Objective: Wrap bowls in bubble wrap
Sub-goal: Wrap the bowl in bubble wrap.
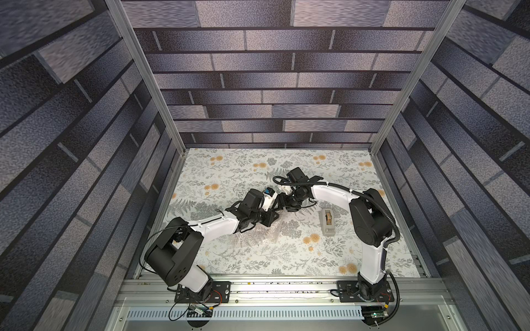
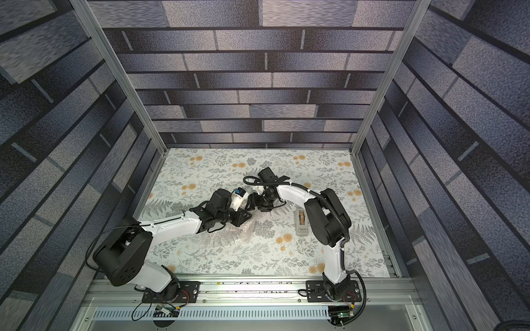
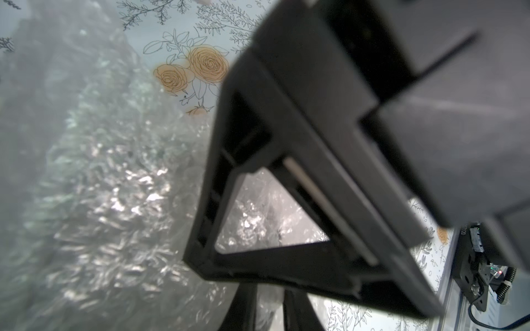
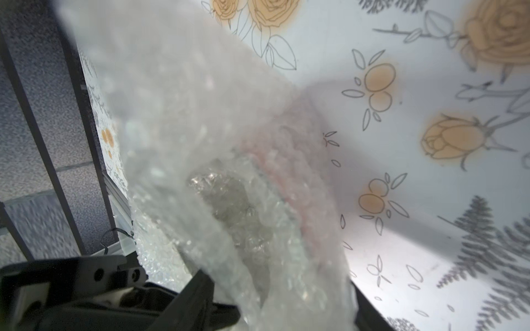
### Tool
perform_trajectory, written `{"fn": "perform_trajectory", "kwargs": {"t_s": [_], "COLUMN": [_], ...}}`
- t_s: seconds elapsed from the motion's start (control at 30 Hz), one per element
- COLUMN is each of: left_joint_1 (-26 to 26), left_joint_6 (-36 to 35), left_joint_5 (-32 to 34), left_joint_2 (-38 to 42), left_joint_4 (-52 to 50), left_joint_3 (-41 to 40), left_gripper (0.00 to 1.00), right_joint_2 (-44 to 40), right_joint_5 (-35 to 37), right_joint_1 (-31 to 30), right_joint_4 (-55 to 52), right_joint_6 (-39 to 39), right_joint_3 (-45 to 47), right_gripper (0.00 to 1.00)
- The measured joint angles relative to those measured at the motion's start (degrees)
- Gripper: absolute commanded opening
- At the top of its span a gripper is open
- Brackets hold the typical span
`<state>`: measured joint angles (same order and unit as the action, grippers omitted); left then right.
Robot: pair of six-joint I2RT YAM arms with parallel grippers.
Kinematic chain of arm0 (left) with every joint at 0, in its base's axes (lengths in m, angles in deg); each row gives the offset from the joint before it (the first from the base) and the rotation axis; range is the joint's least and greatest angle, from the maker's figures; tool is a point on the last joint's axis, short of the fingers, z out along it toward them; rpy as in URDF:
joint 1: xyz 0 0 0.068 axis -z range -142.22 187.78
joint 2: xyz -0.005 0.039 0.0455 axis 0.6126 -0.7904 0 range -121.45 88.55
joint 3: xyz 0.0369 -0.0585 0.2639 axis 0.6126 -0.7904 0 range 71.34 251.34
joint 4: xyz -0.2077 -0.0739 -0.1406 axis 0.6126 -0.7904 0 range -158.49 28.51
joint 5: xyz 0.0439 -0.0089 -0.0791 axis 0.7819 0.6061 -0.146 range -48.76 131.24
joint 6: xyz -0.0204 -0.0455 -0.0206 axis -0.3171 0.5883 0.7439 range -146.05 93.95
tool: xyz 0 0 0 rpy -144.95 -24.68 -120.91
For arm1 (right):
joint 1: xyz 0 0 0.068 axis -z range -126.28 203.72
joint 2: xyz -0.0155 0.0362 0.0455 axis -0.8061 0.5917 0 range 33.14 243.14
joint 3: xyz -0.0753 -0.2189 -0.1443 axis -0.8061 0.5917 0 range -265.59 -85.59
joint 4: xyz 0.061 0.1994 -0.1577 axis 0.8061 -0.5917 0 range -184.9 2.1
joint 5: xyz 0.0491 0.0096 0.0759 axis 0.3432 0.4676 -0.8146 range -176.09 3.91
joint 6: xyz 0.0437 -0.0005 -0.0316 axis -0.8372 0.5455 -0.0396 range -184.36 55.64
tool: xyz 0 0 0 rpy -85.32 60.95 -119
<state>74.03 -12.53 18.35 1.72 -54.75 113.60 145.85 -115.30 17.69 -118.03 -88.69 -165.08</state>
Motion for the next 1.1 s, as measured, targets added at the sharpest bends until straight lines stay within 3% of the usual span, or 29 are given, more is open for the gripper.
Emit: {"fn": "perform_trajectory", "kwargs": {"t_s": [0.37, 0.57, 0.7, 0.83, 1.1], "left_joint_1": [0.1, -0.5, -3.6, -7.7, -8.6], "left_joint_6": [0.0, 0.0, 1.1, 3.0, 10.8], "left_joint_5": [-0.9, -0.9, -1.1, 3.1, 20.7], "left_joint_2": [2.4, 5.0, 9.8, 15.7, 18.0], "left_joint_4": [-1.8, -3.5, -4.8, -9.6, -29.2], "left_joint_3": [0.0, 0.0, -0.8, -0.9, 2.4], "left_gripper": [0.20, 0.22, 0.36, 0.60, 0.71], "right_joint_2": [1.4, 1.9, 1.9, 2.0, 3.0], "right_joint_5": [3.3, 4.2, 5.2, 5.7, 6.3], "right_joint_1": [-0.1, -0.2, -0.4, -0.4, -0.8], "right_joint_4": [-1.6, -2.5, -3.1, -3.4, -3.9], "right_joint_6": [0.7, 1.0, 1.3, 1.3, 1.3], "right_joint_3": [-1.0, -1.7, -2.1, -2.1, -3.1], "right_gripper": [0.28, 0.22, 0.19, 0.19, 0.17]}}
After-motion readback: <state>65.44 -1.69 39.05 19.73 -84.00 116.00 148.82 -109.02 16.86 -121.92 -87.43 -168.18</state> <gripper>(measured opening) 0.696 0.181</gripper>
